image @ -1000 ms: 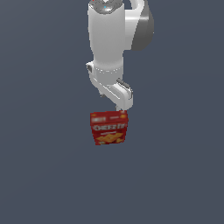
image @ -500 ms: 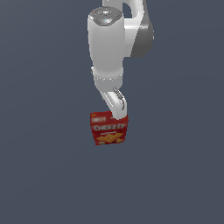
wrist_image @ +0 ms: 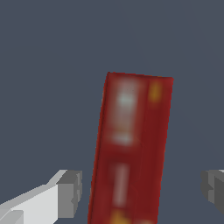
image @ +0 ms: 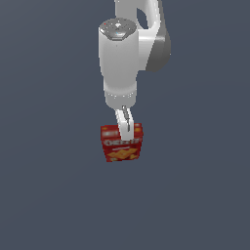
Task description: Pick up the object and move it to a goal position.
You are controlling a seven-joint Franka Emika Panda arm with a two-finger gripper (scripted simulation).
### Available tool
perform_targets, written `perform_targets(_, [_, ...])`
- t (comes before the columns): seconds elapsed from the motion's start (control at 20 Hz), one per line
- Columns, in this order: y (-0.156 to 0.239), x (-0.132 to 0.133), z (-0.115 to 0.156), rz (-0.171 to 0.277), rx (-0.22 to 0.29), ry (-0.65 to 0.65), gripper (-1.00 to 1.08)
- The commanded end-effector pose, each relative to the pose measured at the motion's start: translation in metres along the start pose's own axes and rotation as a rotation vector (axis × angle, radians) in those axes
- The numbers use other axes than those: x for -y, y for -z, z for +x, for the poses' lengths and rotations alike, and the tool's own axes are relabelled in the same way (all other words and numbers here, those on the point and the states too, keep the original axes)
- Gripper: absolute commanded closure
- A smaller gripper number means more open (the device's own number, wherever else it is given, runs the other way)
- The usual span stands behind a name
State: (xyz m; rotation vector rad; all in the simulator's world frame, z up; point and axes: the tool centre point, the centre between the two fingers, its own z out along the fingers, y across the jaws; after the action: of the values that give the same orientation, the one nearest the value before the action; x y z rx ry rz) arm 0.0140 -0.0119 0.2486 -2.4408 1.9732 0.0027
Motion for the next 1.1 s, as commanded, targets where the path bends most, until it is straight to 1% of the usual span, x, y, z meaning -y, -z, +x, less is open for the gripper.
perform_targets(0.0, [-0.002,0.002,0.001,0.0,-0.001,-0.04,-0.92])
perform_targets(0.35, [-0.006,0.005,0.002,-0.001,-0.003,-0.099,-0.92])
perform_targets(0.7, [-0.009,0.005,0.002,-0.001,-0.003,-0.101,-0.92])
perform_targets(1.05, [-0.039,0.004,0.002,-0.001,-0.003,-0.104,-0.92])
